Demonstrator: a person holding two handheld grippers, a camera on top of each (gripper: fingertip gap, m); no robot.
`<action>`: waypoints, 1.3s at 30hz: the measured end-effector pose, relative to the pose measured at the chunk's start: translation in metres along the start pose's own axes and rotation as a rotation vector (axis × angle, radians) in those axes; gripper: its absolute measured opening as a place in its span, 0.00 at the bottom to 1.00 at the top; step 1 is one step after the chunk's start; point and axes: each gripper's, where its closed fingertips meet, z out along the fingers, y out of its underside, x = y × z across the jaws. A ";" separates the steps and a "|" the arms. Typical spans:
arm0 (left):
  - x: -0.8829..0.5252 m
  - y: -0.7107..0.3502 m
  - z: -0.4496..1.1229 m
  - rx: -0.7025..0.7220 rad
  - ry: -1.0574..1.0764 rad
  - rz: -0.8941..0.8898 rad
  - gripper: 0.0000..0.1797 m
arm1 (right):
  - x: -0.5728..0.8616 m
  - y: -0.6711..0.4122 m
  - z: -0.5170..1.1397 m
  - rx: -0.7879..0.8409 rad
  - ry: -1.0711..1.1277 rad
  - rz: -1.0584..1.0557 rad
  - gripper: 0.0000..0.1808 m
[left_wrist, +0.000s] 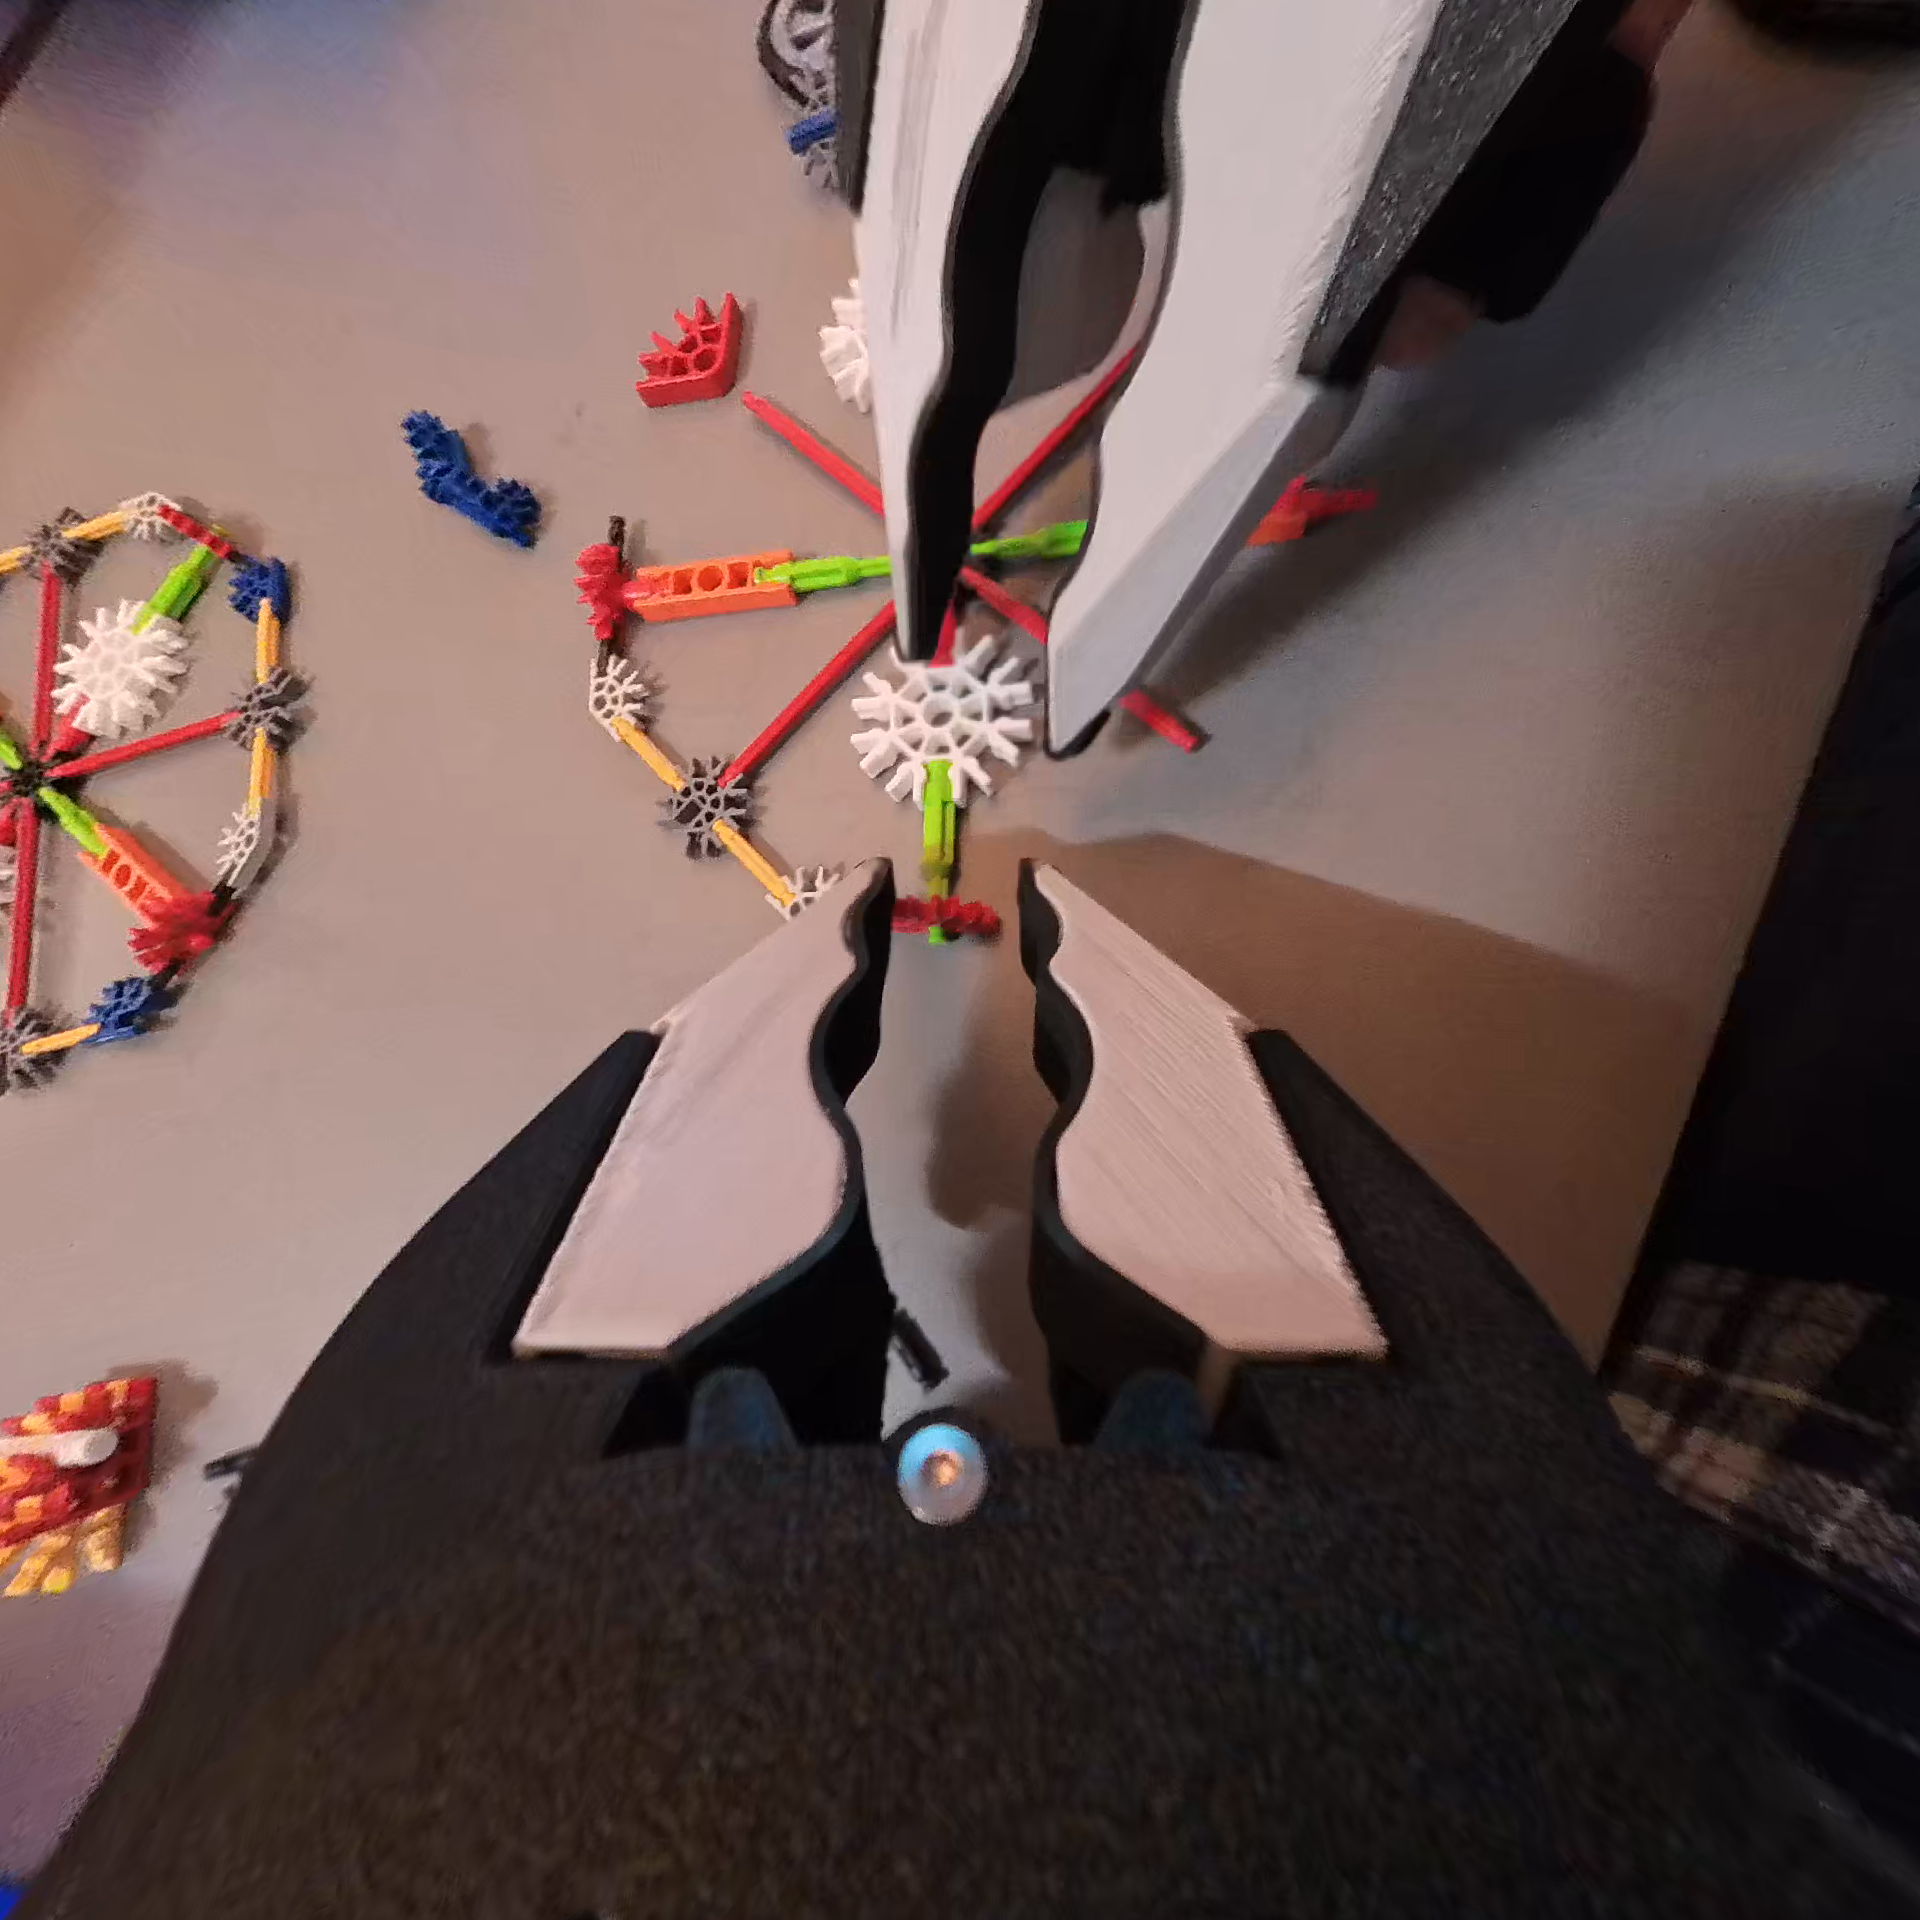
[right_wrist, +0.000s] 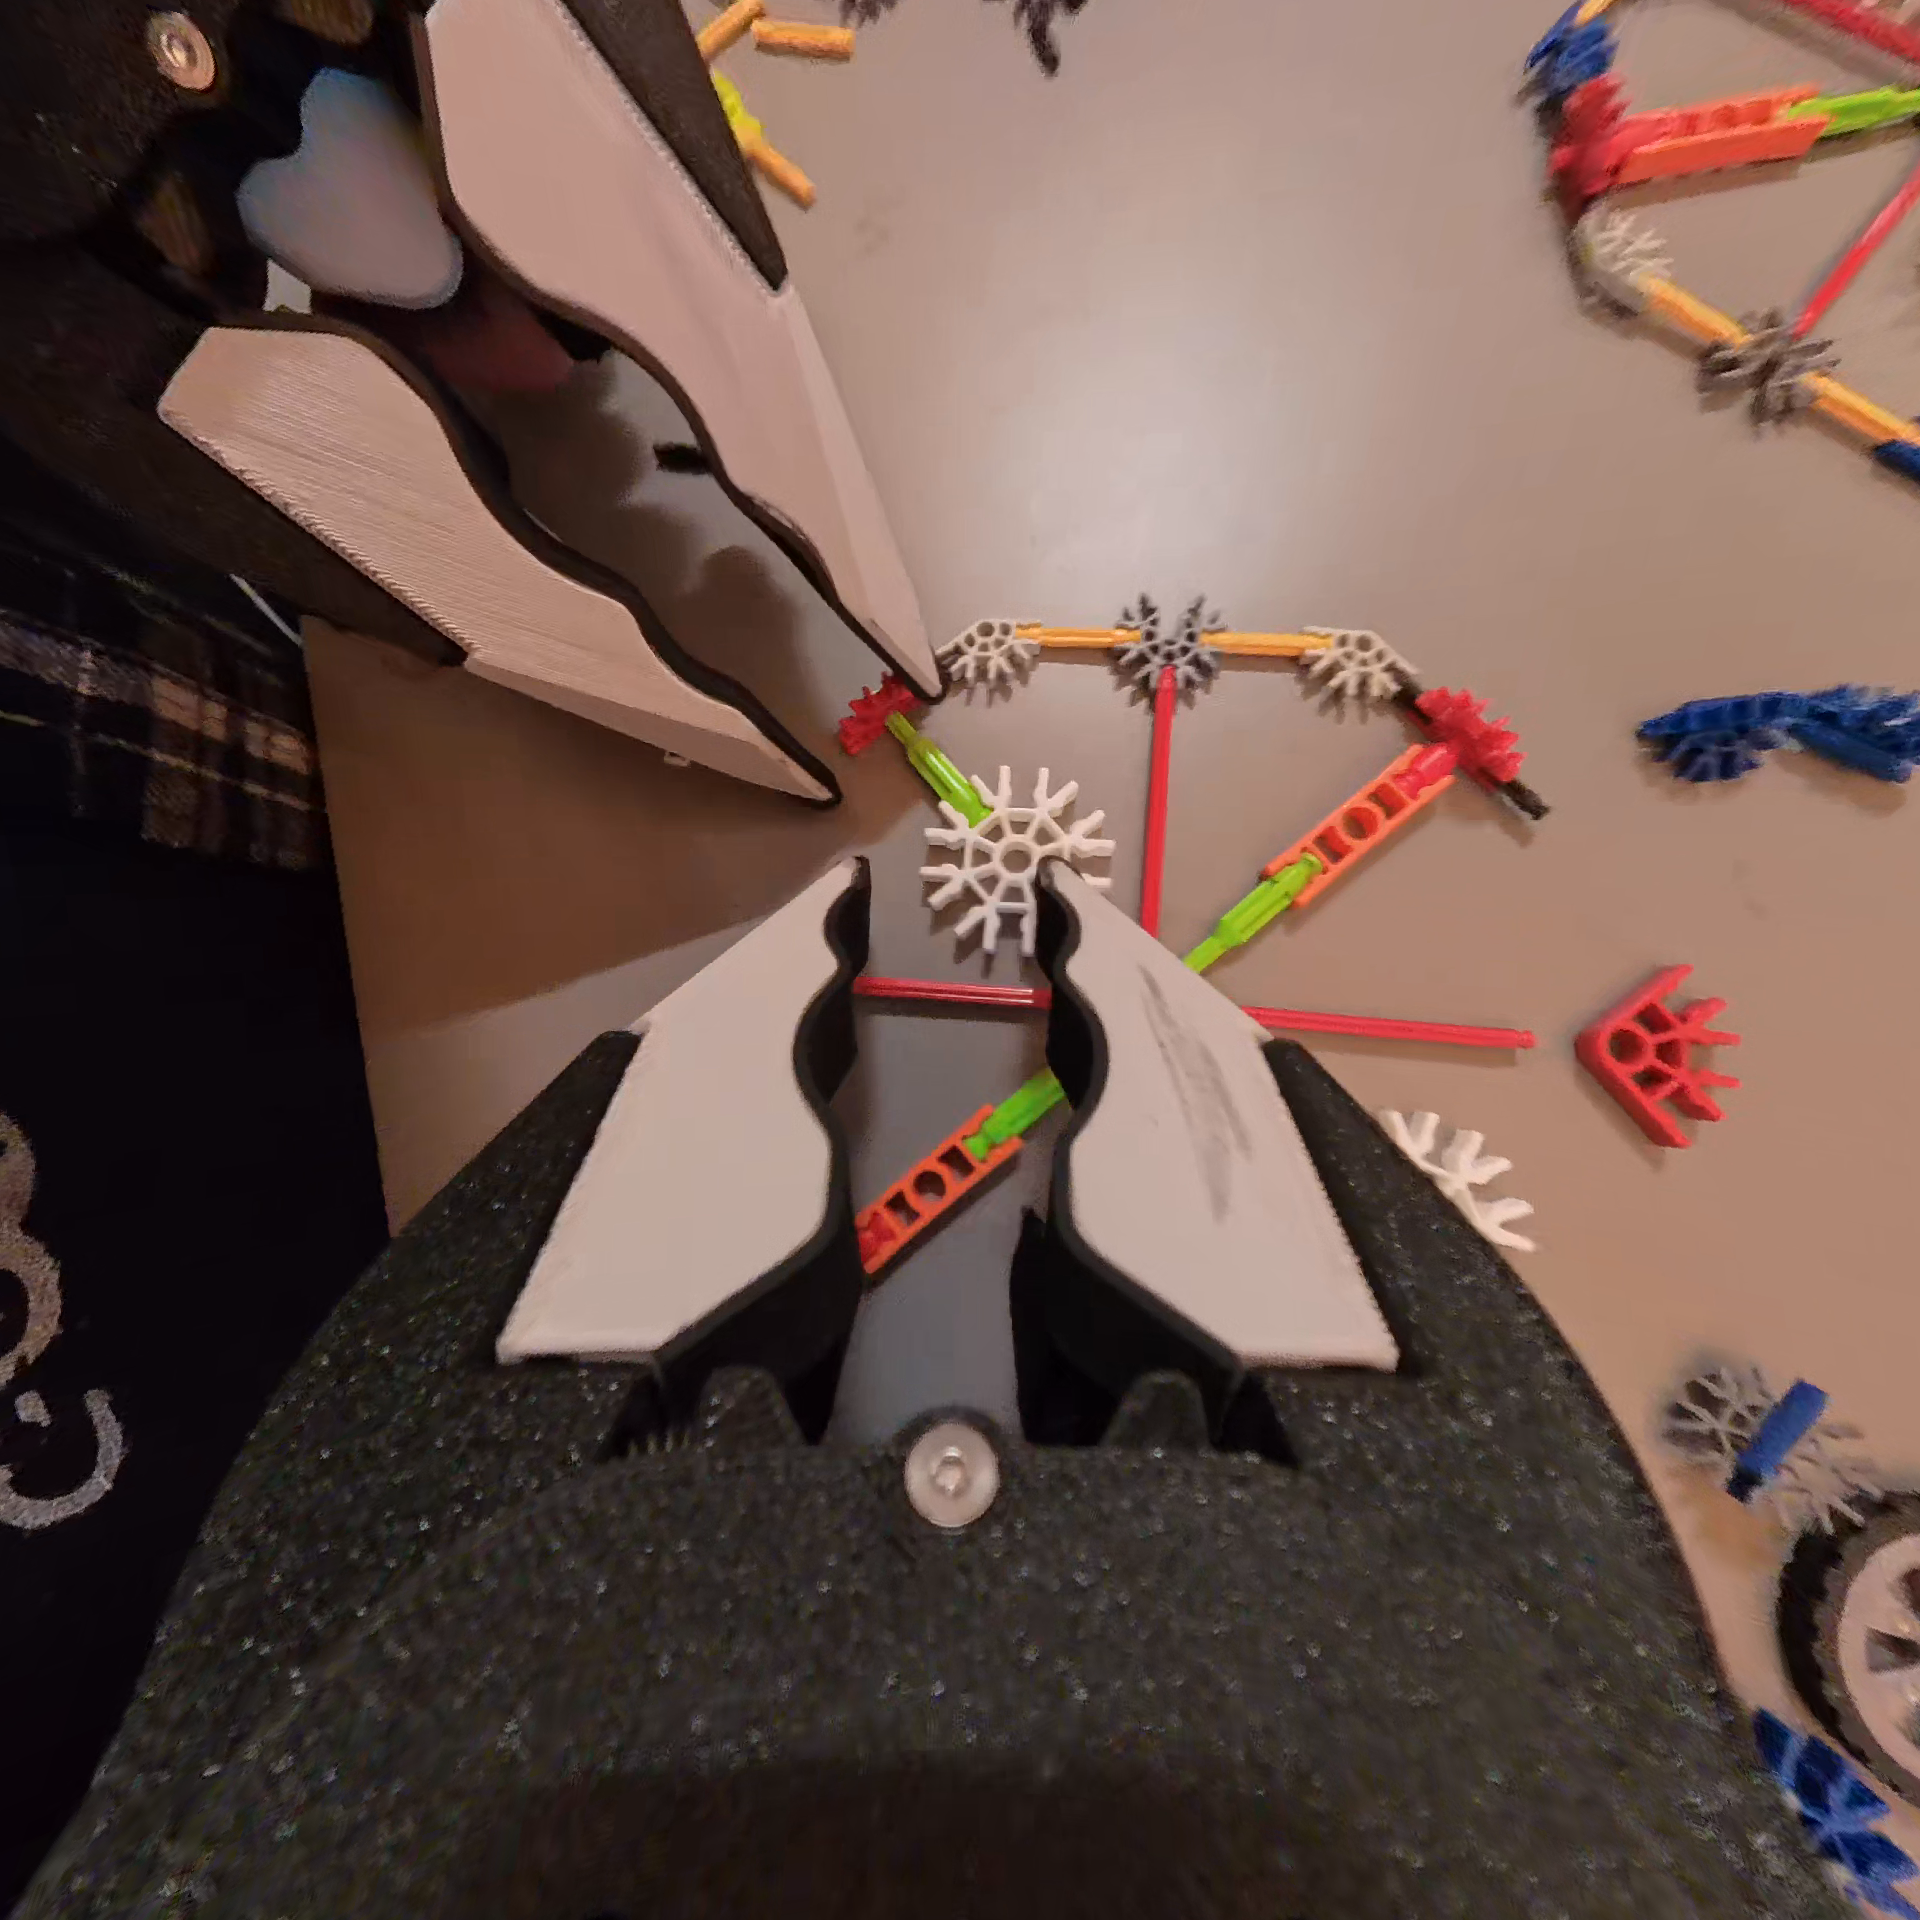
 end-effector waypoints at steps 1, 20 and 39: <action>-0.003 0.002 -0.001 -0.005 -0.010 -0.003 0.13 | 0.001 -0.002 -0.003 0.018 -0.002 0.017 0.18; -0.024 0.013 -0.004 -0.071 -0.023 0.004 0.27 | -0.005 0.012 -0.006 0.007 0.010 0.061 0.22; -0.010 0.015 0.002 -0.156 0.267 -0.054 0.17 | -0.007 0.012 -0.001 -0.001 -0.020 0.078 0.21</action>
